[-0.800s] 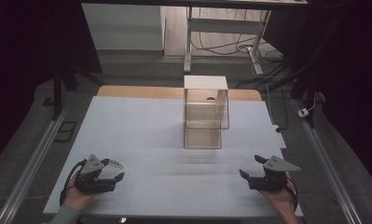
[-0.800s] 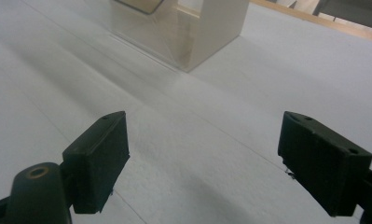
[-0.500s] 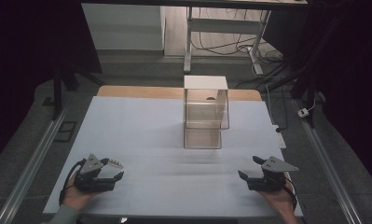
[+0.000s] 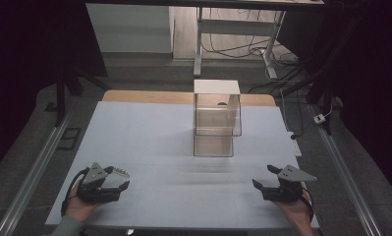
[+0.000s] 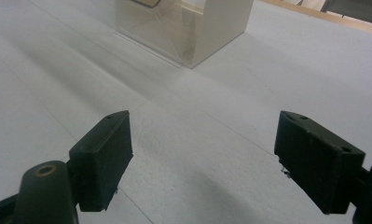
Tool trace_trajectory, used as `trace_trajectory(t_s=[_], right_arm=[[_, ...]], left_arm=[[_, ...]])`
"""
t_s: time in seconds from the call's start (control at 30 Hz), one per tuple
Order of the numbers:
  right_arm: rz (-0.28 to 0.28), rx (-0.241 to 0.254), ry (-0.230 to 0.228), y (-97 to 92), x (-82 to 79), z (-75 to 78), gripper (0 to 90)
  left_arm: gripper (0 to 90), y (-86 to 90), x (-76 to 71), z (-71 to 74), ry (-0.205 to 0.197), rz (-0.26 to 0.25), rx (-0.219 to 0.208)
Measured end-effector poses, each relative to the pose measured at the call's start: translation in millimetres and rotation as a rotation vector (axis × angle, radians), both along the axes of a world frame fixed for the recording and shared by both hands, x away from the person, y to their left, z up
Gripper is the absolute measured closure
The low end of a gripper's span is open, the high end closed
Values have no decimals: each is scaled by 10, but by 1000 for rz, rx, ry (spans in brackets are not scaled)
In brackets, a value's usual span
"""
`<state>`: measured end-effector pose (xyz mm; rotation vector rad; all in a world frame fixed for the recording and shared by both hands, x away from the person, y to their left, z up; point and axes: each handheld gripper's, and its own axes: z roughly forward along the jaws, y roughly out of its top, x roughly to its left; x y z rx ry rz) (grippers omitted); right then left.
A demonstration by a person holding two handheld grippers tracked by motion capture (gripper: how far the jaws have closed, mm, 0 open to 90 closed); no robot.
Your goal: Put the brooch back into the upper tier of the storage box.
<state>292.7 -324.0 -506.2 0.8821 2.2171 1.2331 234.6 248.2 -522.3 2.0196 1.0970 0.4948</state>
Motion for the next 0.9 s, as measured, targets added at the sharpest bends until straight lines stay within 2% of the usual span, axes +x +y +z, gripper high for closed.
trace_trajectory(t_s=[0.17,0.5,0.77,0.9], right_arm=[[5,0,1,21,6,-7,187],[8,-4,3,31,25,-13,192],[10,-9,4,33,8,-16,194],[10,-10,4,29,7,-12,196]], left_arm=[[216,8,5,67,4,-30,17],[230,1,21,210,2,-59,56],[233,-35,107,361,4,-85,87],[237,-33,160,428,14,-98,116]])
